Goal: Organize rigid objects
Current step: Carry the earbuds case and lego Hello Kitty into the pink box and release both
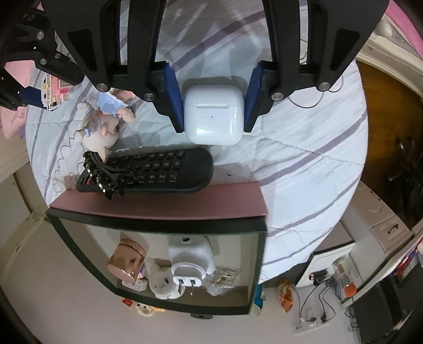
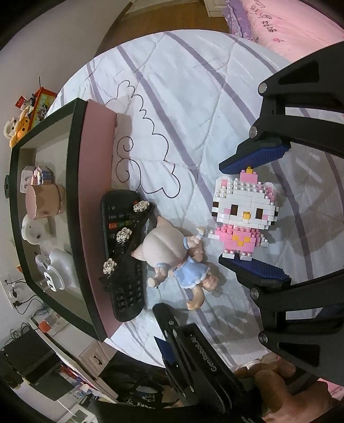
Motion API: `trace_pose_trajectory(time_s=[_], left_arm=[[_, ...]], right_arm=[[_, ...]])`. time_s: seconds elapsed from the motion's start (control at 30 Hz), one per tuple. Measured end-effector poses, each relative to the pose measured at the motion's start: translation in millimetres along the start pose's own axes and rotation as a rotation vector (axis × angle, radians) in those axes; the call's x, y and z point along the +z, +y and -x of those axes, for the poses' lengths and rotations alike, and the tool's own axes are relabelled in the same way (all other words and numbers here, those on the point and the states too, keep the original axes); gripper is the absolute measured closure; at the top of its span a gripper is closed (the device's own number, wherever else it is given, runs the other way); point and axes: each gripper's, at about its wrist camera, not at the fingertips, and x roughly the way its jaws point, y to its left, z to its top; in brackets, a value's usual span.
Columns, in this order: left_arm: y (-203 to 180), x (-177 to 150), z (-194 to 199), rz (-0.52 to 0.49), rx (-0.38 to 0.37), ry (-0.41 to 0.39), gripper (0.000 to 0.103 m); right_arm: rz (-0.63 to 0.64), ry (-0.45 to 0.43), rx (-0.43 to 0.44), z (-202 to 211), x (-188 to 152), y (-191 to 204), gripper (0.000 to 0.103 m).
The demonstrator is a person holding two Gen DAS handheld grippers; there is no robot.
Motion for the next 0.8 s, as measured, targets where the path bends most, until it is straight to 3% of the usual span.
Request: trace_pose_trajectory(time_s=[0.37,0.6,0.8], left_arm=[[5.0,26.1,42.6,0.017,-0.001,-0.069,0.059],[8.2,72.9,80.5,0.041,-0.010,-0.157,0.059],[0.5,113.0,90.7,0.045,-0.022,-0.201,0.059]], right_arm=[[-0.031,-0.052,0.021,41.0,7.1,-7.0,0.040],[-0.047,-0.155,0.015,89.1,46.6,-22.3,0.040],[-0.041,-0.220,-0.015,100.8,95.5,-32.7,0.040]])
